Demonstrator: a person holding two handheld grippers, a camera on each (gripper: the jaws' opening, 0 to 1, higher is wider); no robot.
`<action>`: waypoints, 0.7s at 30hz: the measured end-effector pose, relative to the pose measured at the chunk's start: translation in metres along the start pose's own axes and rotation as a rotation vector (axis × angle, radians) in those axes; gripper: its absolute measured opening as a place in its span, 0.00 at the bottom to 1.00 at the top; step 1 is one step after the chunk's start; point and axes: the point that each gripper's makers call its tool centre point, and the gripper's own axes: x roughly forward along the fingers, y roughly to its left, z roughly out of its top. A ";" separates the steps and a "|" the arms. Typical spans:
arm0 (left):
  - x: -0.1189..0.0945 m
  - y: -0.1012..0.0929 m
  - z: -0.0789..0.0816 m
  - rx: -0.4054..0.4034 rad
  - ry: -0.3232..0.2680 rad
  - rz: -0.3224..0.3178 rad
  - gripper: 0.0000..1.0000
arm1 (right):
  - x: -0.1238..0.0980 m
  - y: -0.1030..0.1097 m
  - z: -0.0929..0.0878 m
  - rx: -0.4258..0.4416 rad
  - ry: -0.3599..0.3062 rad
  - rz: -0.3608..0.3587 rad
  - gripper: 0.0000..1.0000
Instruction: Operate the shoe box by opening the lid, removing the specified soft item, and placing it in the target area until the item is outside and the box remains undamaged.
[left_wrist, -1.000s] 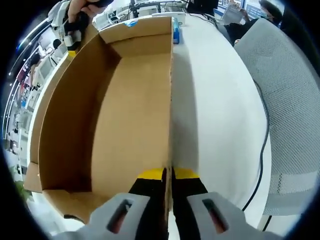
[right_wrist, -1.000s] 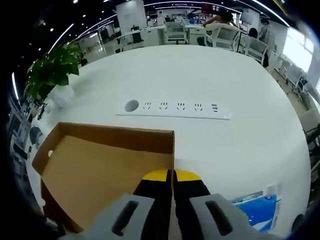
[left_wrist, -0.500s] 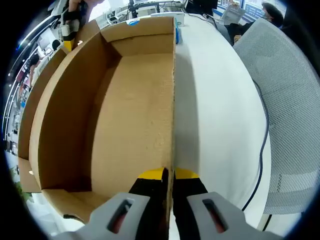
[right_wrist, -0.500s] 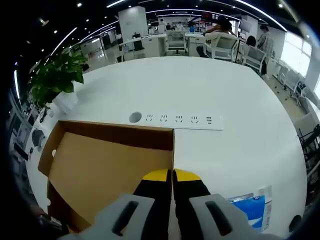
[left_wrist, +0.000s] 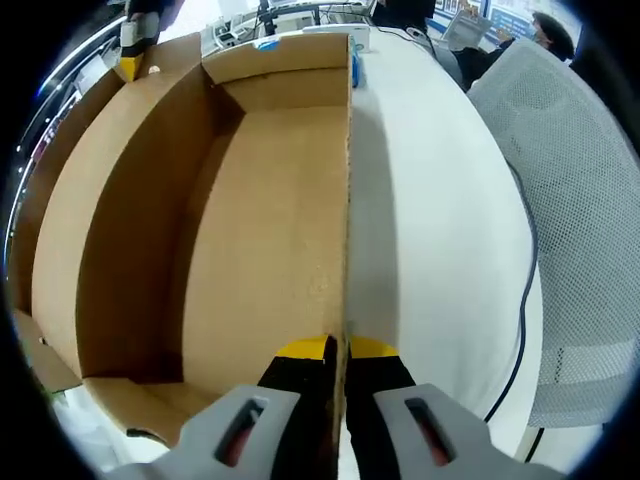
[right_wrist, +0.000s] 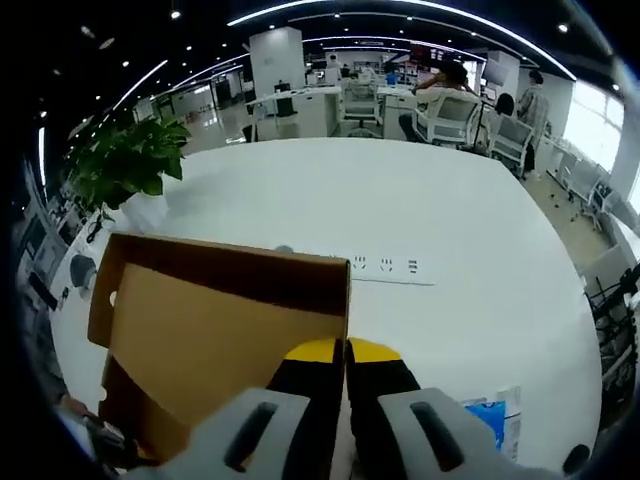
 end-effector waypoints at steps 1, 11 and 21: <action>0.000 0.000 0.000 -0.004 0.001 -0.003 0.03 | -0.001 0.000 0.001 -0.004 0.001 -0.001 0.00; -0.002 0.000 0.001 -0.011 0.005 -0.006 0.03 | -0.010 -0.002 0.014 0.000 -0.052 0.009 0.00; -0.004 0.000 0.001 0.002 0.001 -0.010 0.03 | -0.034 0.005 0.016 -0.068 -0.108 -0.012 0.00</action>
